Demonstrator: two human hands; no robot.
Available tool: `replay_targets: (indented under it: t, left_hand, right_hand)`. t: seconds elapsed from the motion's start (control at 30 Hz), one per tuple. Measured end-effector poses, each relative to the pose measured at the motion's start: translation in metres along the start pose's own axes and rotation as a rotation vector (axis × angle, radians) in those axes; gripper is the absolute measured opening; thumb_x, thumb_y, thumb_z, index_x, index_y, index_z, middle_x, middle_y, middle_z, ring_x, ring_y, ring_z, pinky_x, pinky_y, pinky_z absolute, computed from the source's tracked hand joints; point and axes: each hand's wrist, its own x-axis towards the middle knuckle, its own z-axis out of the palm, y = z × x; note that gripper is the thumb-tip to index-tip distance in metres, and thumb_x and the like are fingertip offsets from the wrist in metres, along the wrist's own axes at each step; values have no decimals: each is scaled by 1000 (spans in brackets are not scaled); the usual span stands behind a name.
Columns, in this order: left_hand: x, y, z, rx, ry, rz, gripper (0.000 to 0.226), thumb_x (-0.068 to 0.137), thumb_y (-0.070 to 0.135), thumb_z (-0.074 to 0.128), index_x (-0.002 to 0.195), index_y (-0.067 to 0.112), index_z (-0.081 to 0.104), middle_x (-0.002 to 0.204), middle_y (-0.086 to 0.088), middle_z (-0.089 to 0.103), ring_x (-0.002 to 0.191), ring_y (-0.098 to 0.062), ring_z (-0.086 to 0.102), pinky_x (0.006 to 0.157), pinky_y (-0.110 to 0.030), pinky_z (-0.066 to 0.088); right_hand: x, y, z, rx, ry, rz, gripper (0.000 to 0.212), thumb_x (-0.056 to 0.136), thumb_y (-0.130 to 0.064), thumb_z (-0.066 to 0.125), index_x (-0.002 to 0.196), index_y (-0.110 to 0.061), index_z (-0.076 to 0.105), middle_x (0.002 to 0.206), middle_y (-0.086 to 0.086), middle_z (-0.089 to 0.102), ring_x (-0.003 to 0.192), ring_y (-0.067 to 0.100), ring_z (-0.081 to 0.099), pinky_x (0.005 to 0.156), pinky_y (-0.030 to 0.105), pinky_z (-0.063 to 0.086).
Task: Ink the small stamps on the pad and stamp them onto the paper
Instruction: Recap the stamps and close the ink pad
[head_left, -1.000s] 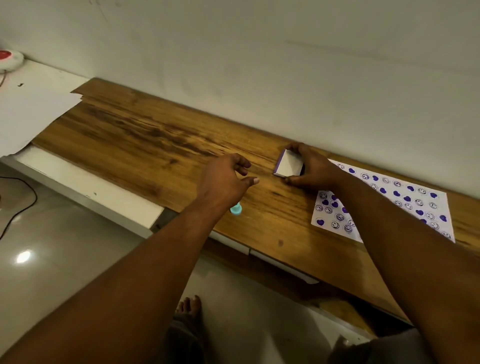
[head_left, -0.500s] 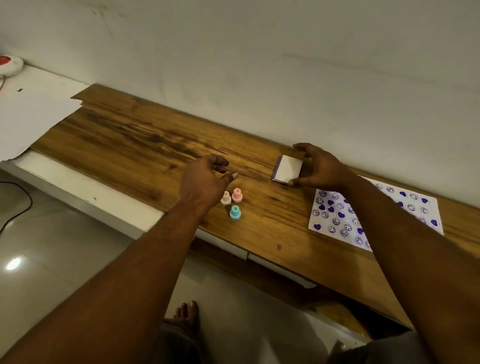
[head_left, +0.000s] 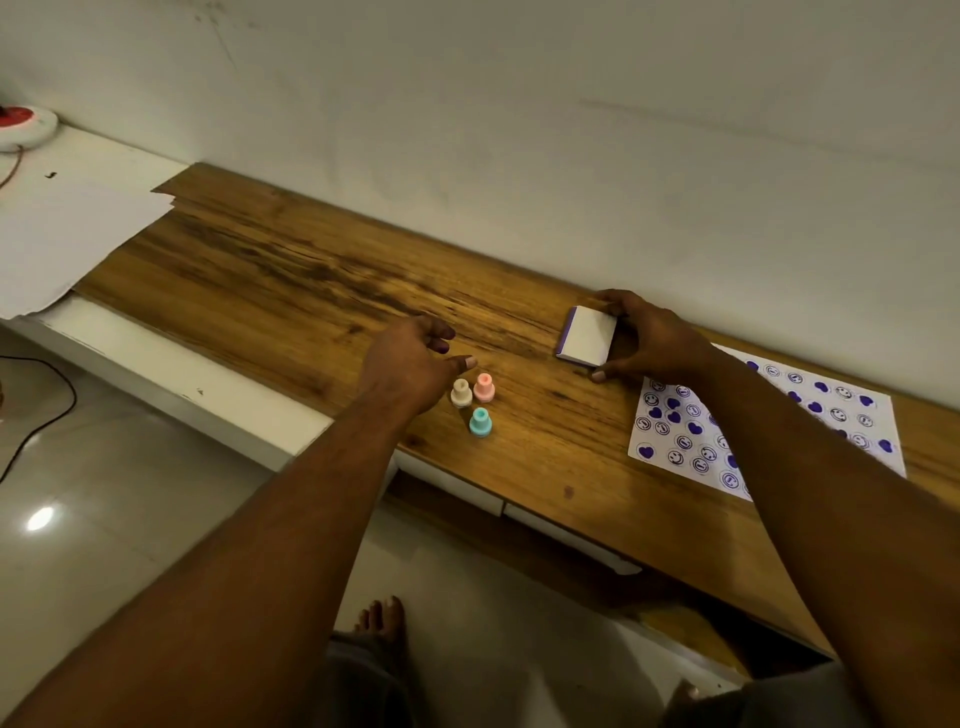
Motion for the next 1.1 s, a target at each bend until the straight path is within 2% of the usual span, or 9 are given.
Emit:
replay_targets:
  t: [0.17, 0.27, 0.33, 0.57, 0.77, 0.87, 0.97, 1.03, 1.1]
  left_hand:
    - [1, -2, 2, -5, -1, -11, 48, 77, 44, 92, 118, 28, 74, 103, 12, 73, 97, -6, 67, 74, -23, 48]
    - [1, -3, 2, -4, -2, -17, 48, 77, 43, 92, 119, 28, 74, 103, 12, 72, 96, -5, 66, 76, -25, 50]
    - [2, -3, 2, 4, 1, -18, 48, 77, 44, 92, 118, 29, 74, 101, 14, 71, 93, -3, 65, 70, -22, 47]
    - [1, -3, -1, -1, 2, -33, 47, 76, 43, 92, 117, 29, 74, 93, 19, 67, 84, 6, 58, 64, -18, 42]
    - [1, -6, -5, 26, -5, -55, 42, 79, 41, 90, 116, 29, 75, 100, 13, 72, 95, -5, 66, 76, -26, 48]
    - [2, -9, -8, 54, -41, -69, 35, 82, 41, 88, 112, 28, 77, 100, 9, 74, 98, -9, 68, 86, -33, 57]
    - [3, -12, -9, 107, -72, -74, 24, 87, 40, 83, 106, 26, 78, 104, 3, 76, 99, -14, 69, 90, -39, 59]
    - [3, -13, -10, 150, -76, -76, 17, 91, 40, 80, 103, 28, 79, 108, 3, 75, 99, -14, 66, 86, -35, 56]
    - [3, -13, -13, 176, -94, -77, 12, 93, 36, 79, 102, 29, 79, 113, 2, 74, 103, -14, 65, 88, -35, 55]
  right_hand:
    - [-1, 4, 0, 7, 18, -8, 116, 63, -32, 99, 159, -33, 34, 156, 6, 51, 143, 31, 48, 110, 41, 43]
    - [-1, 8, -3, 11, -2, -15, 103, 70, -23, 97, 157, -32, 42, 156, 4, 51, 143, 30, 47, 113, 42, 42]
    - [0, 9, -4, 28, 4, -26, 94, 76, -17, 93, 156, -32, 45, 155, 4, 53, 142, 29, 49, 114, 42, 43]
    - [1, 8, -2, 69, 82, -22, 72, 86, -9, 83, 150, -24, 53, 145, 4, 62, 131, 24, 59, 99, 28, 44]
    - [-1, -1, -5, 37, 192, -23, 57, 93, 2, 72, 145, -17, 59, 136, 9, 67, 121, 24, 64, 94, 28, 49]
    - [-1, -11, -7, 35, 179, -68, 54, 93, -9, 76, 145, -17, 60, 135, 8, 67, 123, 26, 64, 100, 35, 53]
    - [-3, -22, -3, 19, 97, -78, 73, 87, -37, 83, 151, -21, 51, 140, 6, 63, 126, 23, 60, 101, 41, 55]
    - [-3, -31, 5, -39, 110, -115, 86, 80, -52, 84, 152, -21, 49, 146, 4, 60, 130, 22, 57, 102, 35, 49]
    - [-1, -44, 16, -80, 107, -212, 85, 77, -59, 83, 148, -22, 55, 146, 1, 61, 132, 21, 57, 103, 27, 42]
